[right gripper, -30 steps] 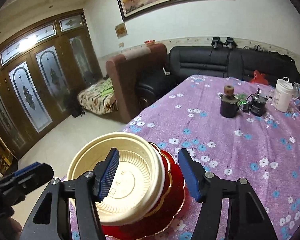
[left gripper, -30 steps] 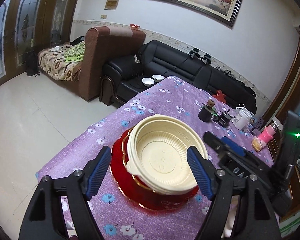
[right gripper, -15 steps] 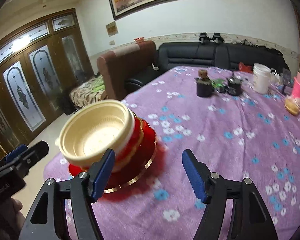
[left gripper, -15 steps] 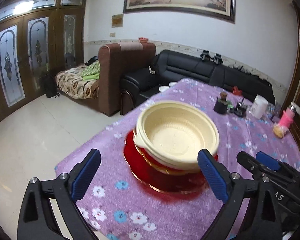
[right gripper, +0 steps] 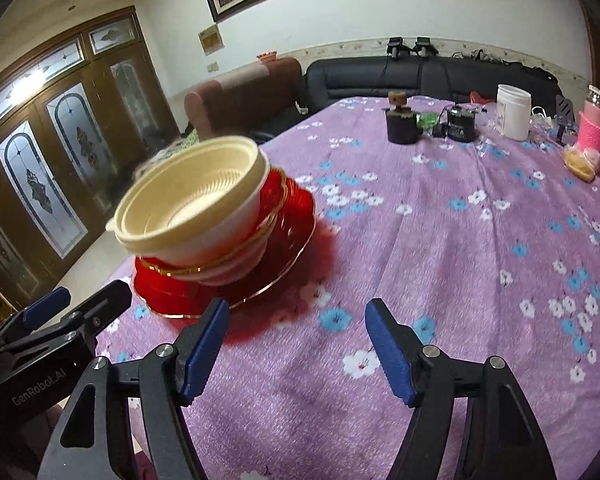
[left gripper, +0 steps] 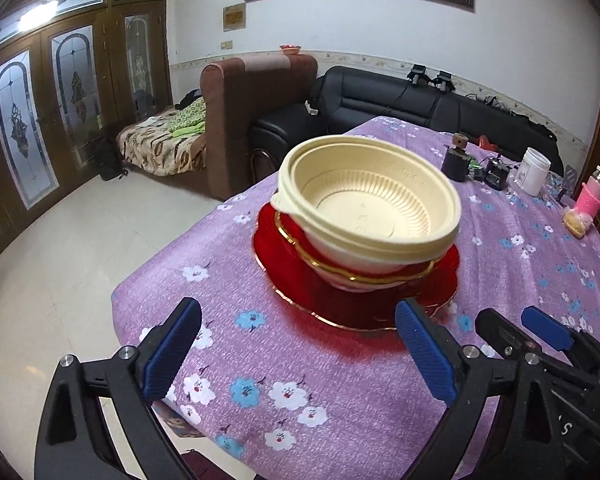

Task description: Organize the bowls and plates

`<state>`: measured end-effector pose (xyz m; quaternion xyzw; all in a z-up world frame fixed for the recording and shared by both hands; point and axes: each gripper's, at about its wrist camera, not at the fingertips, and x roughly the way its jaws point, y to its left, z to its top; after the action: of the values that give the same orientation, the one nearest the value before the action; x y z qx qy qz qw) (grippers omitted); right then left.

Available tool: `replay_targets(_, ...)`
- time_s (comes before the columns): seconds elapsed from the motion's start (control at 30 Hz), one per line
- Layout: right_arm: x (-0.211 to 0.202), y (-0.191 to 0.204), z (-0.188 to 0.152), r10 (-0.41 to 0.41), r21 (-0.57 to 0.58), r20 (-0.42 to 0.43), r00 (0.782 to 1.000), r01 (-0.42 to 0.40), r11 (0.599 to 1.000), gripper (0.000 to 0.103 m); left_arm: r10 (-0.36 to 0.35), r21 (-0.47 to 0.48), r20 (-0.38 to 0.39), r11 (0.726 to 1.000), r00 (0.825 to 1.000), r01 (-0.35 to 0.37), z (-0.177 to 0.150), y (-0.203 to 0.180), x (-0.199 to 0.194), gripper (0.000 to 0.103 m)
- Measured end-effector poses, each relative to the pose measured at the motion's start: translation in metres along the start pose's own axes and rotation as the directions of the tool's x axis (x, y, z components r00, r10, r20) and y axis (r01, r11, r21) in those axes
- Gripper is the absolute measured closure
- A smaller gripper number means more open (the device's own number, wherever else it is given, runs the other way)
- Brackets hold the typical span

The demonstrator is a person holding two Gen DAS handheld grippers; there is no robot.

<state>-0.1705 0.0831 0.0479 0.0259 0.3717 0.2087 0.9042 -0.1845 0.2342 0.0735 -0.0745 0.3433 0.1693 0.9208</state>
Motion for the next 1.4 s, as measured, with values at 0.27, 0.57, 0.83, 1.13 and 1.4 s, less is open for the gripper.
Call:
replay_targets(0.27,0.006,0.008,-0.009,-0.007,-0.012,-0.025,1.0,0.006,1.0,0.028,0.006,-0.002,-0.037,1.0,0.999,-0.006,-0.005,0.005,0.009,0.006)
replay_targets(0.57,0.011,0.015,-0.012,-0.016,-0.027,-0.044,0.999,0.015,1.0,0.028,-0.002,-0.018,-0.066,1.0,0.998,0.0,-0.007,0.013,0.017,0.005)
replay_targets(0.83,0.012,0.021,-0.013,-0.015,-0.034,-0.051,0.999,0.014,0.999,0.028,0.0,-0.025,-0.08,1.0,0.997,-0.002,-0.008,0.017,0.02,0.005)
replay_targets(1.13,0.014,0.023,-0.014,-0.014,-0.036,-0.054,0.998,0.012,0.999,0.028,0.001,-0.026,-0.11,1.0,0.994,-0.003,-0.011,0.018,0.029,0.005)
replay_targets(1.4,0.015,0.025,-0.015,-0.014,-0.041,-0.055,0.998,0.012,0.999,0.028,0.001,-0.025,-0.126,1.0,0.992,-0.004,-0.008,0.019,0.036,0.006)
